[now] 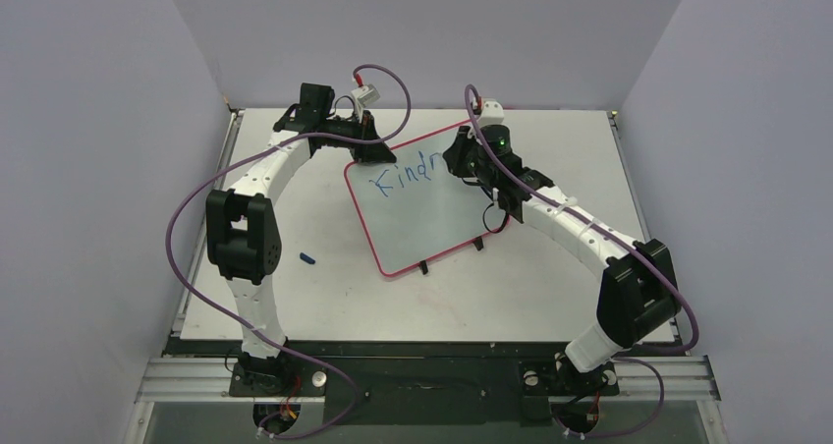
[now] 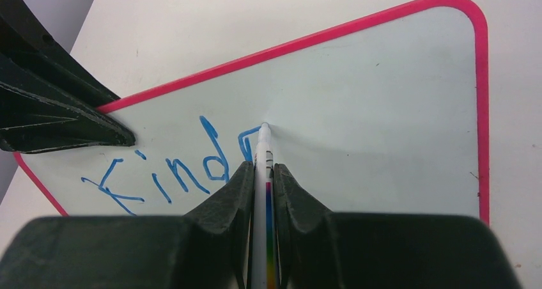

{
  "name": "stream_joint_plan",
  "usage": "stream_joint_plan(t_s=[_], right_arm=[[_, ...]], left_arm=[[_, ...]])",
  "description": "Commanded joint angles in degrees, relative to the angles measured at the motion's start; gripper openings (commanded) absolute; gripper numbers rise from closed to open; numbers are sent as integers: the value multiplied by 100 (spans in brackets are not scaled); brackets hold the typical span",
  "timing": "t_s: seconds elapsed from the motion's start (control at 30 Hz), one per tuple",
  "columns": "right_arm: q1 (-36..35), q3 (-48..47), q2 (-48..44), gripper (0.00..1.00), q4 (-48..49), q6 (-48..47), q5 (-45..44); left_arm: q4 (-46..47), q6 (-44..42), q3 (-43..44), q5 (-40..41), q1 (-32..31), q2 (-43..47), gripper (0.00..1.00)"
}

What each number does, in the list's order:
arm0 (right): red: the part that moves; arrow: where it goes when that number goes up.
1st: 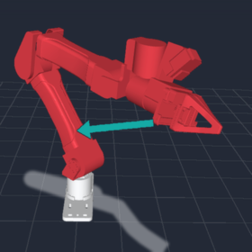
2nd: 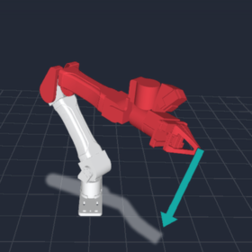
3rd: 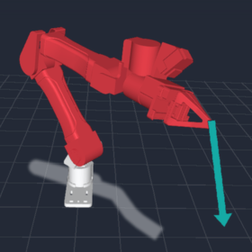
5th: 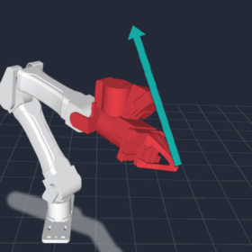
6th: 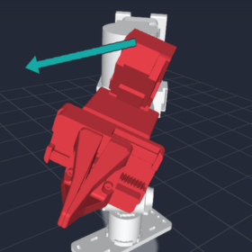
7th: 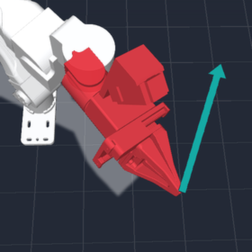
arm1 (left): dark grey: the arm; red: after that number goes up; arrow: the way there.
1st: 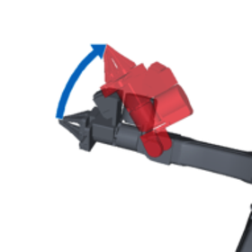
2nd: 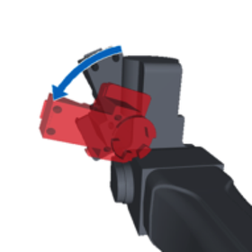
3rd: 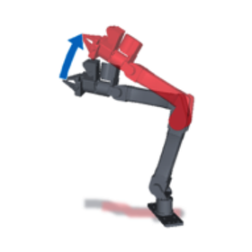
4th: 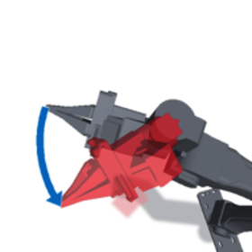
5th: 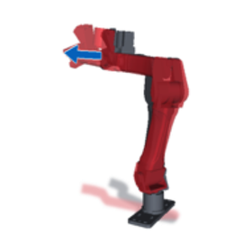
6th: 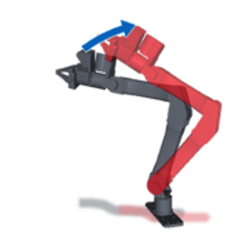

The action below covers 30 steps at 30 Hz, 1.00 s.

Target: Write a sentence on the whiteboard

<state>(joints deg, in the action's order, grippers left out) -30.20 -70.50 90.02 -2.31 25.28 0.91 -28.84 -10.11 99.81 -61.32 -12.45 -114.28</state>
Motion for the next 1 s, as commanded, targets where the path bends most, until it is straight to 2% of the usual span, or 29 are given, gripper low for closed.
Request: stream_joint_plan(t_s=[0.0,0.43,0.97], right_arm=[[53,107,-39,0,8,76,-150],[-35,837,-529,0,44,207,47],[121,199,-791,0,-126,-58,93]], left_arm=[[-189,-584,144,-200,-190,116,0],[-191,-585,144,-205,-197,134,0],[-253,-628,153,-181,-201,138,0]])
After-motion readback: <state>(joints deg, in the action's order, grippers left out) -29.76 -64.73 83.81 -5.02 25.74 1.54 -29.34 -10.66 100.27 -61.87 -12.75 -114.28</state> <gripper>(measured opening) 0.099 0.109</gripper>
